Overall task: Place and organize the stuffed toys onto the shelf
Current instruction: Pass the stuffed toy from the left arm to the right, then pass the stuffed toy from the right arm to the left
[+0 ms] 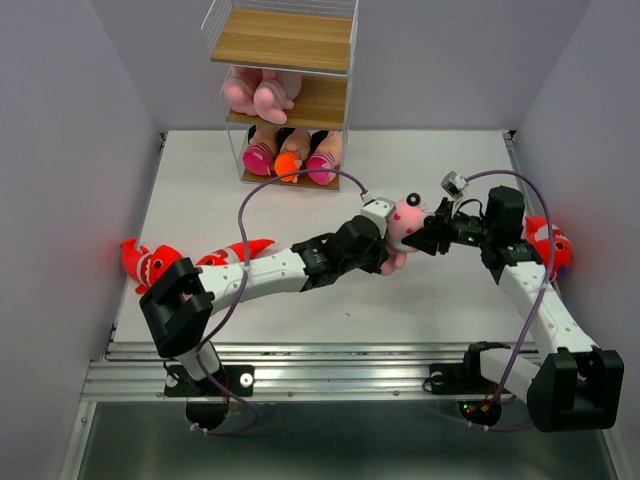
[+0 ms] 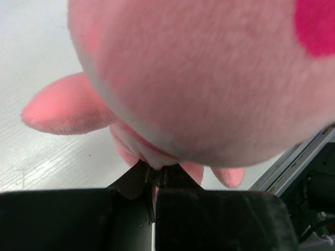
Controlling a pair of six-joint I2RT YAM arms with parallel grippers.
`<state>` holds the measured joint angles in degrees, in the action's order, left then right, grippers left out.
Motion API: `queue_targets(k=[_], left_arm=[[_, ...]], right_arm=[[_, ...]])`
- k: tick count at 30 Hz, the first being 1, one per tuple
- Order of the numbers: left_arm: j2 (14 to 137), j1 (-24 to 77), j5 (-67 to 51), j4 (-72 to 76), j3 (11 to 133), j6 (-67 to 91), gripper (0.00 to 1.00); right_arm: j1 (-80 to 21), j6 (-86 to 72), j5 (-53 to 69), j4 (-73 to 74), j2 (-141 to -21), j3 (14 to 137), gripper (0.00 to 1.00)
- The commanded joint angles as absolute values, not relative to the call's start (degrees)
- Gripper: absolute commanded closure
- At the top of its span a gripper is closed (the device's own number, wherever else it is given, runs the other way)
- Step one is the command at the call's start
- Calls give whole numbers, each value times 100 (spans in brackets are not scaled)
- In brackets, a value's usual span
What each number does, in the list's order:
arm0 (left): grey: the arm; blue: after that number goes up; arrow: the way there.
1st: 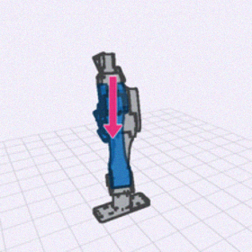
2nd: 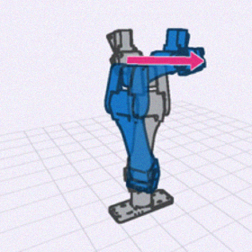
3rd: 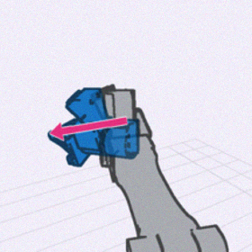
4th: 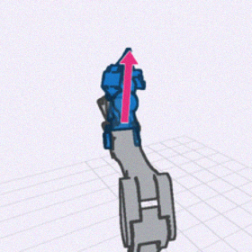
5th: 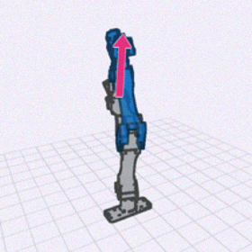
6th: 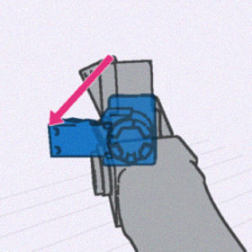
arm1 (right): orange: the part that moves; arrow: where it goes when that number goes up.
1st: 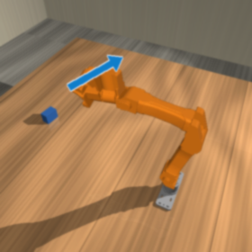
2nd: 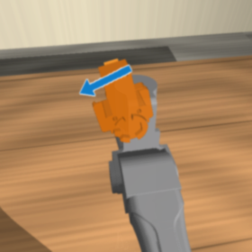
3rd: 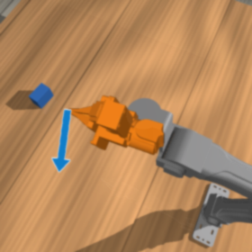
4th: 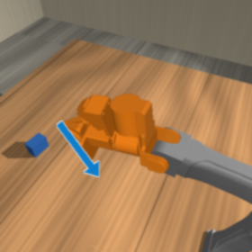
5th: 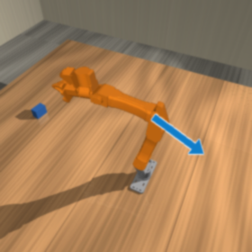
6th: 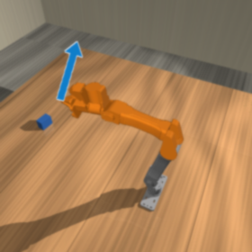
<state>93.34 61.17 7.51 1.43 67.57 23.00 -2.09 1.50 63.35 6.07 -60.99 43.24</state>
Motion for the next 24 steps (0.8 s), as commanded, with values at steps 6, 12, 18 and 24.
queue_targets(k=[6, 12, 18, 24], left_arm=[[7773, 6179, 317, 1914, 5232, 2890, 46], [6708, 5740, -360, 3786, 3623, 4066, 22], [6074, 5476, -449, 5447, 2374, 4938, 20], [6073, 5476, -62, 7047, 1741, 5458, 20]], right_arm=[[-272, 53, 6459, 193, -6020, 4368, 88], [-97, -465, 6916, -307, -5986, 4263, 99], [-44, -1315, 7118, -1061, -6073, 4289, 99], [-44, -5706, 7462, -5880, -6723, 3982, 99]])
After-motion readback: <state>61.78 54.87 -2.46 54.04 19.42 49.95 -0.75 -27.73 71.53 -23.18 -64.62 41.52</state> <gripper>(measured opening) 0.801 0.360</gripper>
